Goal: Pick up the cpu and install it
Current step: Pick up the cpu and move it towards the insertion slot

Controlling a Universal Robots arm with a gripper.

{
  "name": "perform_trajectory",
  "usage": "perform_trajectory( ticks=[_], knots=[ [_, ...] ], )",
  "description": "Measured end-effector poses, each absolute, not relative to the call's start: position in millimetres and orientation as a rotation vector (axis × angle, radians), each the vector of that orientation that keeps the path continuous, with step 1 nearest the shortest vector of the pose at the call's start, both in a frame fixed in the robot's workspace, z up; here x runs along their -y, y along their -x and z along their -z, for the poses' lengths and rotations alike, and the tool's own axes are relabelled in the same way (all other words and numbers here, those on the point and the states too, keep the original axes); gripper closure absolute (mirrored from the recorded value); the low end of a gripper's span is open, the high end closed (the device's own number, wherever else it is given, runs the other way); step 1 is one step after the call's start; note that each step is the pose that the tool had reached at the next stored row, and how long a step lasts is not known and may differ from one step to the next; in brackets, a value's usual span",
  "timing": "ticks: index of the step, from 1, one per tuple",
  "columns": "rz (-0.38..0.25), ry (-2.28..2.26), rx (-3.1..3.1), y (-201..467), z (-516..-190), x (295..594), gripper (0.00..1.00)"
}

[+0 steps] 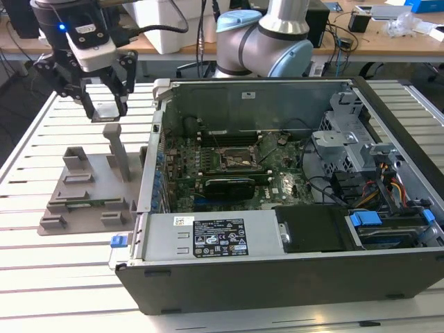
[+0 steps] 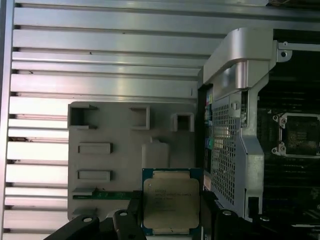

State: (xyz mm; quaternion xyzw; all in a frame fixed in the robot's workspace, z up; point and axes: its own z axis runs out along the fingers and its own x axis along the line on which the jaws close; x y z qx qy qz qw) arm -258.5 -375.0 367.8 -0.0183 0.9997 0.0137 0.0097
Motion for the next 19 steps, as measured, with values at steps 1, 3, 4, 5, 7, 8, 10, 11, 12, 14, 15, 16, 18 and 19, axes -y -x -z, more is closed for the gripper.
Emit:
perform_trajectory(
  ticks=[1,3,4,5,7,8,10,11,12,14,15,16,18,19],
  knots=[
    [-0.043,0.057,-3.121,256,-368,375,0.45],
    [-0.043,0.057,-3.122,245,-368,375,0.45],
    [-0.043,0.057,-3.122,240,-368,375,0.45],
    [-0.043,0.057,-3.122,234,-368,375,0.45],
    [-0.043,0.057,-3.122,222,-368,375,0.45],
    [-0.043,0.057,-3.122,217,-368,375,0.45],
    [-0.043,0.057,-3.122,209,-368,374,0.45],
    [-0.043,0.057,-3.122,203,-368,374,0.45],
    [-0.043,0.057,-3.122,200,-368,374,0.45],
    [-0.043,0.057,-3.123,195,-368,373,0.45],
    [-0.042,0.057,-3.123,193,-368,373,0.45],
    [-0.042,0.057,-3.123,189,-368,372,0.45],
    [-0.042,0.057,-3.123,184,-368,371,0.45],
    [-0.042,0.057,-3.123,180,-367,371,0.45]
  ],
)
